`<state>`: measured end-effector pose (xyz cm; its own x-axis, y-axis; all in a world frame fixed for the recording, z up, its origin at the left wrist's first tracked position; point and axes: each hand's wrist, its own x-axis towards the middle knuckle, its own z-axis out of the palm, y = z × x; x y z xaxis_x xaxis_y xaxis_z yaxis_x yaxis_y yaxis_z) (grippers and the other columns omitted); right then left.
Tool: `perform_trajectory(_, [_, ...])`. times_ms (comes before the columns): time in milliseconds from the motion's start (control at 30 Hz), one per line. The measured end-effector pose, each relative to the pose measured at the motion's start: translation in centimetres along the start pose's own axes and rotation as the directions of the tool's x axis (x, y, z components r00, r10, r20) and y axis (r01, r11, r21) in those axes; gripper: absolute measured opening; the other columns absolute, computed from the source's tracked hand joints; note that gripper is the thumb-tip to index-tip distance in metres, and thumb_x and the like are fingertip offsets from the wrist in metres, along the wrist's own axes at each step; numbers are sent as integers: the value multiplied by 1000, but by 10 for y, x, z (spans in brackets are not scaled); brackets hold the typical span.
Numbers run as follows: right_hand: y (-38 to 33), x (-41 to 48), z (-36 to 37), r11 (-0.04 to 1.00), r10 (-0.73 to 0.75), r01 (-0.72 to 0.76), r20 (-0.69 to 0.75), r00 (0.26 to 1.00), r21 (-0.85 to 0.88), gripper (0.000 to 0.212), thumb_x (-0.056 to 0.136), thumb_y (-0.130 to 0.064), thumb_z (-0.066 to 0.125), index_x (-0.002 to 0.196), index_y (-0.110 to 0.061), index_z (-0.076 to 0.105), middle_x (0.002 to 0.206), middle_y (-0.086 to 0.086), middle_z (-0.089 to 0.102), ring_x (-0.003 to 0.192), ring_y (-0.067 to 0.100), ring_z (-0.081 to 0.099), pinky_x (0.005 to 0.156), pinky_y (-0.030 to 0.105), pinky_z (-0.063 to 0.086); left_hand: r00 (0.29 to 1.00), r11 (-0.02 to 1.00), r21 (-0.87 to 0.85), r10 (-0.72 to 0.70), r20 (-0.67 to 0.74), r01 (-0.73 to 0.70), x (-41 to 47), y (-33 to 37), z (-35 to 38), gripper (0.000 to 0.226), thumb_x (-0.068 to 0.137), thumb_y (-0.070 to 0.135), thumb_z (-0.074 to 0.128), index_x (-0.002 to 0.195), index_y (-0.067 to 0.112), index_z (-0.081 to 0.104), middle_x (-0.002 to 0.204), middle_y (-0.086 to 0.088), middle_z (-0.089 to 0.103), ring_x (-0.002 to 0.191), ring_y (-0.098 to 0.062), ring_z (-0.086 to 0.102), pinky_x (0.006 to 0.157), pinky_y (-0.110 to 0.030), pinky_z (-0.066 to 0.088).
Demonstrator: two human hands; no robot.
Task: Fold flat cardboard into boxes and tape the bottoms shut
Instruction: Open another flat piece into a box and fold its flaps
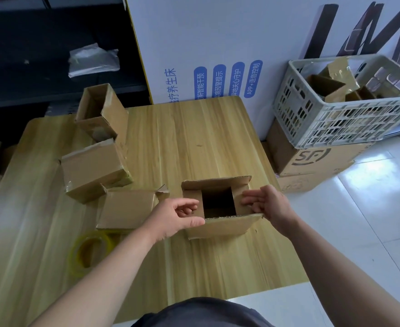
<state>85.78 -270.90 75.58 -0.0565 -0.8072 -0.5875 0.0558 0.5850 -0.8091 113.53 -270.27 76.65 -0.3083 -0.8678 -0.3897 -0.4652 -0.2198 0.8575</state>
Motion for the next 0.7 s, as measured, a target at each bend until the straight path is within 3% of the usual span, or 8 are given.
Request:
perform_trajectory(100, [-1,3,-3,997,46,-46,6,999,59,49,96,-25,29,98,0,71,87,15,71,61,16,52,52,27,36,994,986,160,55,-95,-39,0,0,4,34,79,43,73,111,33,69,102,20,67,94,6,59,77,-6,43])
perform_trajectory(200, [-4,3,-7,988,-60,78,-135,989,131,29,95,-15,45,97,0,69,80,14,61,61,15,50,57,28,40,954,980,194,104,-280,-50,5,0,14,24,81,31,75,103,26,67,93,13,67,81,1,61,76,-18,53])
perform_trajectory(300, [-13,6,-7,967,-252,242,-206,945,-73,27,96,-14,50,118,-15,64,96,1,62,79,13,57,71,30,49,889,962,273,113,-443,14,11,-3,23,43,73,30,81,104,27,51,100,6,57,85,-10,56,77,-26,51])
perform_trajectory(400, [-23,3,7,877,-347,325,0,938,-353,30,99,-27,48,126,-27,62,122,-14,59,111,5,53,94,26,42,858,917,390,136,-495,80,16,-10,25,88,70,39,82,139,28,29,134,-1,41,122,-18,42,100,-35,45])
perform_trajectory(467, [-23,-2,14,835,-321,300,34,946,-462,28,98,-34,50,115,-22,69,108,-11,67,103,6,59,83,19,43,891,939,340,116,-438,45,19,-12,22,108,73,37,80,150,38,4,150,-1,21,136,-18,29,111,-38,35])
perform_trajectory(500, [-21,-4,15,822,-326,295,21,945,-488,26,97,-36,53,108,-22,72,101,-9,70,97,7,62,77,18,45,909,940,340,137,-393,6,19,-13,21,106,76,34,78,151,39,3,155,1,16,140,-16,23,114,-37,28])
perform_trajectory(600, [-6,-4,7,855,-302,306,79,950,-419,14,91,-26,65,100,-25,75,108,-14,70,101,-2,62,91,20,48,916,928,357,232,-328,-108,18,-21,21,67,86,30,70,145,28,38,153,9,32,140,-10,29,110,-22,24])
perform_trajectory(700, [15,-5,1,886,-290,321,140,947,-334,26,88,-8,66,108,-21,74,128,-18,60,117,-5,54,100,19,44,899,920,355,290,-328,-168,16,-34,26,43,89,29,66,131,21,59,148,14,40,134,-4,39,105,-17,29])
